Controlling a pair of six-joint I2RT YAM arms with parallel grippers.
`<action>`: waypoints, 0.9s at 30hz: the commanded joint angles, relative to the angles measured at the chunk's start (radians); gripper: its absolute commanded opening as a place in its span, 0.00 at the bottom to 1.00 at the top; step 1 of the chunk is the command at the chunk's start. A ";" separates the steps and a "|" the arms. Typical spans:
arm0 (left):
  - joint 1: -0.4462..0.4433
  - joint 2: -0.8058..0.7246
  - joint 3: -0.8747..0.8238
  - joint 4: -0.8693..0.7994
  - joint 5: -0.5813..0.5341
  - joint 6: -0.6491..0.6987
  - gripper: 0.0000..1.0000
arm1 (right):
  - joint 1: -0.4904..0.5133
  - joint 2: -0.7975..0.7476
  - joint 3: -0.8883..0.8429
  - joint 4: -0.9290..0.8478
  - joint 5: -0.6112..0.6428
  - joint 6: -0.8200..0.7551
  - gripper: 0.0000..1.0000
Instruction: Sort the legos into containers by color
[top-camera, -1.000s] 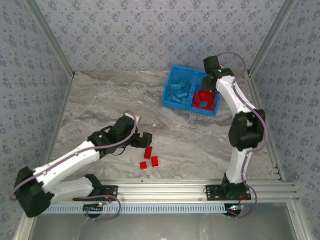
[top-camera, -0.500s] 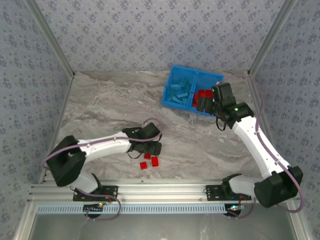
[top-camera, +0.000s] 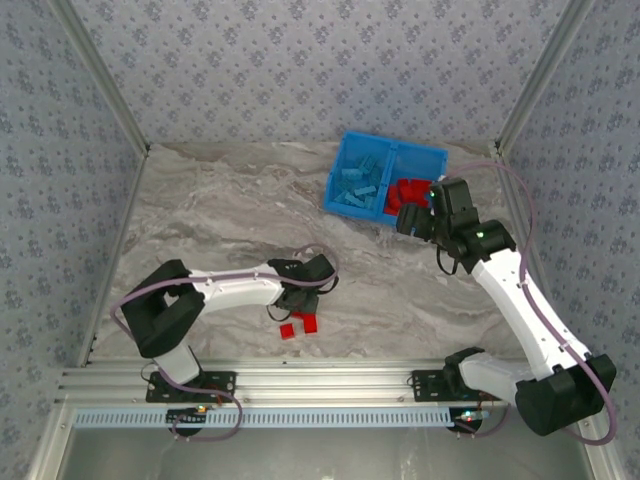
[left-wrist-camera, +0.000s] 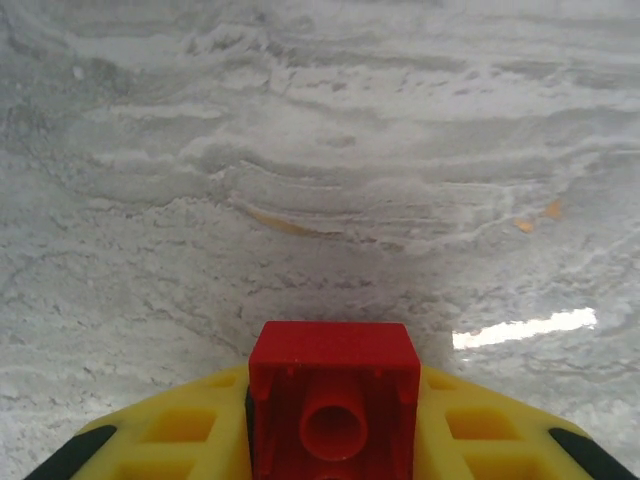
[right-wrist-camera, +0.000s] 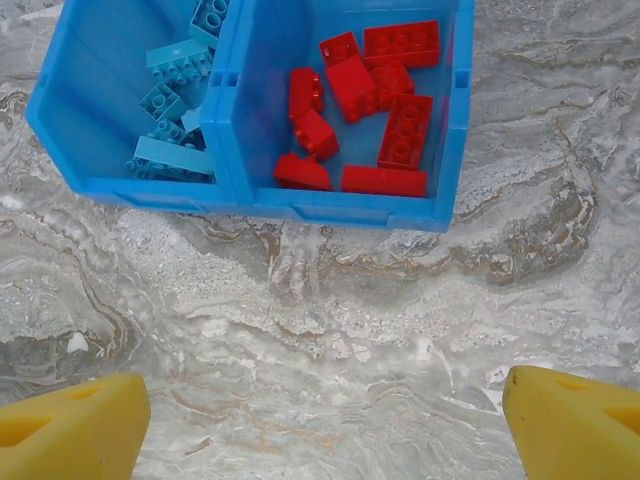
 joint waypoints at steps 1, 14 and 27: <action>-0.015 -0.093 0.066 -0.025 -0.049 0.004 0.26 | 0.016 -0.032 0.051 -0.036 -0.009 0.019 0.94; -0.012 0.020 0.564 0.131 -0.093 0.346 0.21 | 0.084 -0.231 0.077 -0.081 0.156 0.106 0.96; 0.072 0.789 1.551 0.092 -0.011 0.603 0.21 | 0.085 -0.403 -0.026 -0.177 0.235 0.159 0.99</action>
